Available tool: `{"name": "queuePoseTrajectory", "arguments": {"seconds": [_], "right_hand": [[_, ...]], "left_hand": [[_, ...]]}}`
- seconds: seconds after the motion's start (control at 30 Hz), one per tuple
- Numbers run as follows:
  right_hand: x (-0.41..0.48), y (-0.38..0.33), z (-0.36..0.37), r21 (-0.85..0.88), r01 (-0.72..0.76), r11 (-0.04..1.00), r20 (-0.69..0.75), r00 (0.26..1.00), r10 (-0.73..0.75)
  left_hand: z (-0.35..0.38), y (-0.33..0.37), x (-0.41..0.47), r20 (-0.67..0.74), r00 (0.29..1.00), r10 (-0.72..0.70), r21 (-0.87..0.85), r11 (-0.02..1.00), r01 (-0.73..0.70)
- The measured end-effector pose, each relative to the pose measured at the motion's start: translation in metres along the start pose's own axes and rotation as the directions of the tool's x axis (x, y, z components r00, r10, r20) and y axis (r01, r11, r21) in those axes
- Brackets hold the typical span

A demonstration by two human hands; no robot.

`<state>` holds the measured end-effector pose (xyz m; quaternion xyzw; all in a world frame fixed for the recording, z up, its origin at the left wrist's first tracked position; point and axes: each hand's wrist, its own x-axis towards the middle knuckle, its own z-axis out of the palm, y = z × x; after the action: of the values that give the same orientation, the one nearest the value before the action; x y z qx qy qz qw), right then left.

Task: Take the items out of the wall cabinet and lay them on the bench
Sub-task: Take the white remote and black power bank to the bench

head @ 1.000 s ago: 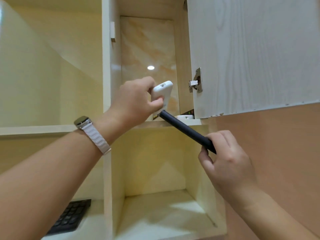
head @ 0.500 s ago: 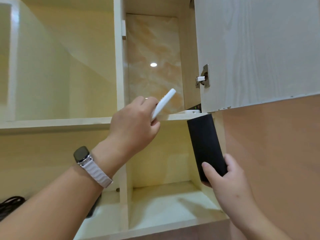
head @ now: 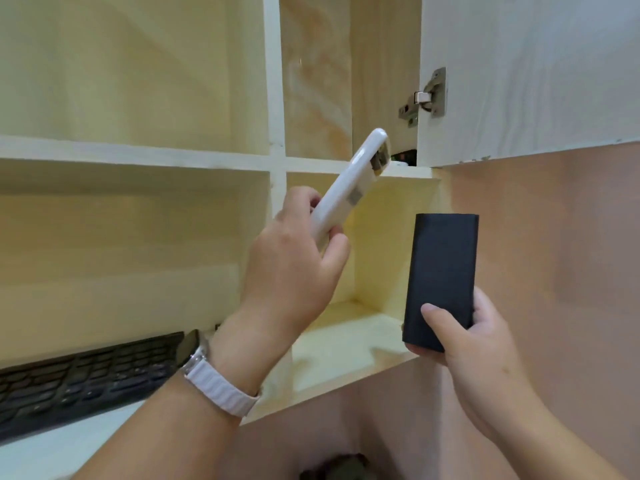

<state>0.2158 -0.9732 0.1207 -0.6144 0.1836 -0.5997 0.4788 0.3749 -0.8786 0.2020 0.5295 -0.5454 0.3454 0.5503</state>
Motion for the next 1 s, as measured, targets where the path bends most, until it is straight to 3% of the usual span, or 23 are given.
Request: {"name": "queuePoseTrajectory", "arguments": {"seconds": [0.23, 0.37, 0.53, 0.8, 1.0], "right_hand": [[-0.068, 0.001, -0.003, -0.157, -0.053, 0.986, -0.135, 0.99, 0.032], [-0.113, -0.003, -0.021, -0.267, -0.15, 0.952, -0.26, 0.963, 0.079], [-0.158, -0.024, -0.049, -0.341, -0.217, 0.915, -0.391, 0.918, 0.072], [-0.241, -0.075, -0.101, -0.37, -0.27, 0.889, -0.567, 0.824, 0.014], [-0.332, -0.138, -0.15, -0.379, -0.317, 0.87, -0.67, 0.742, -0.021]], "left_hand": [[0.014, -0.014, -0.067, 0.127, 0.991, -0.029, -0.259, 0.964, 0.062], [0.023, 0.001, -0.118, 0.278, 0.958, -0.076, -0.431, 0.881, 0.195], [0.032, 0.036, -0.159, 0.462, 0.881, -0.103, -0.588, 0.708, 0.391], [0.017, 0.127, -0.218, 0.665, 0.746, 0.023, -0.651, 0.509, 0.564], [-0.012, 0.226, -0.262, 0.767, 0.639, 0.065, -0.626, 0.294, 0.722]]}}
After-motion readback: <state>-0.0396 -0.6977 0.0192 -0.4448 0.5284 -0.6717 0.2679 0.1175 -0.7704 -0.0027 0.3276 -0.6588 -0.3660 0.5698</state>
